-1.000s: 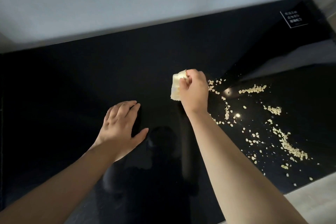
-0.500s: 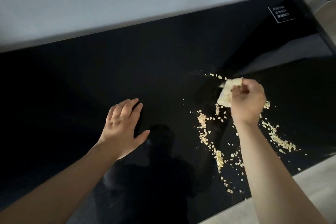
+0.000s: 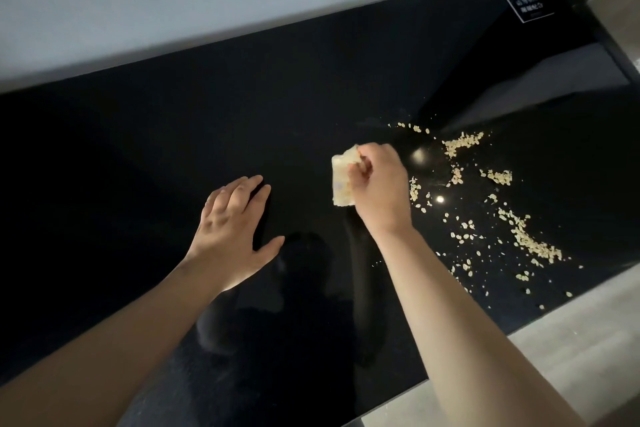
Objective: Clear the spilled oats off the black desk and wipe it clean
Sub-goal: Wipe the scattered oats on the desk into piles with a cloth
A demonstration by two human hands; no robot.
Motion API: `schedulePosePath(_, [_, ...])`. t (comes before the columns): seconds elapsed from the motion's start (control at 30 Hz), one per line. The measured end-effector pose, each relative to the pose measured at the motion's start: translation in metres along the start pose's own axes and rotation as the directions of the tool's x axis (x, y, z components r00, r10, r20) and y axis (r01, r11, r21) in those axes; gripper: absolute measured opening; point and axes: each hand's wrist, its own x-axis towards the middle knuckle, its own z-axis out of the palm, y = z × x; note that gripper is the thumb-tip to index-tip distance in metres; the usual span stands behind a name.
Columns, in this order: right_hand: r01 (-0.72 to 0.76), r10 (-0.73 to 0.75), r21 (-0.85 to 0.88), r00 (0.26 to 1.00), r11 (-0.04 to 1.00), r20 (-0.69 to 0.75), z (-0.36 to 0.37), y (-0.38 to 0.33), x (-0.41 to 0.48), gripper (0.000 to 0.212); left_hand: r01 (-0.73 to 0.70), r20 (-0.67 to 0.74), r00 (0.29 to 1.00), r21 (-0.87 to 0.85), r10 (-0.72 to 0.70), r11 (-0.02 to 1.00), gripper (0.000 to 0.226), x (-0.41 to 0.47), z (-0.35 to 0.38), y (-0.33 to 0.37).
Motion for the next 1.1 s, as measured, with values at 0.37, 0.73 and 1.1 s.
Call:
schedulePosePath(0.37, [-0.117,0.138,0.088,0.943,0.989,-0.303,-0.056,0.029,-0.022,0.017,0.001,0.031,1.000,-0.005,-0.001,1.000,0.084,0.001,-0.007,0.003])
schedulePosePath(0.73, [0.011,-0.012,0.034,0.999,0.999,0.030,0.005,-0.010,-0.058,0.020,-0.081,0.052,0.995,-0.086,0.086,0.993,0.077,-0.031,-0.013,0.000])
schedulePosePath(1.1, [-0.144,0.117,-0.107,0.966,0.984,-0.230,-0.066,0.044,-0.040,0.021,-0.122,0.080,0.989,-0.046,0.125,0.992,0.083,-0.063,0.006,0.013])
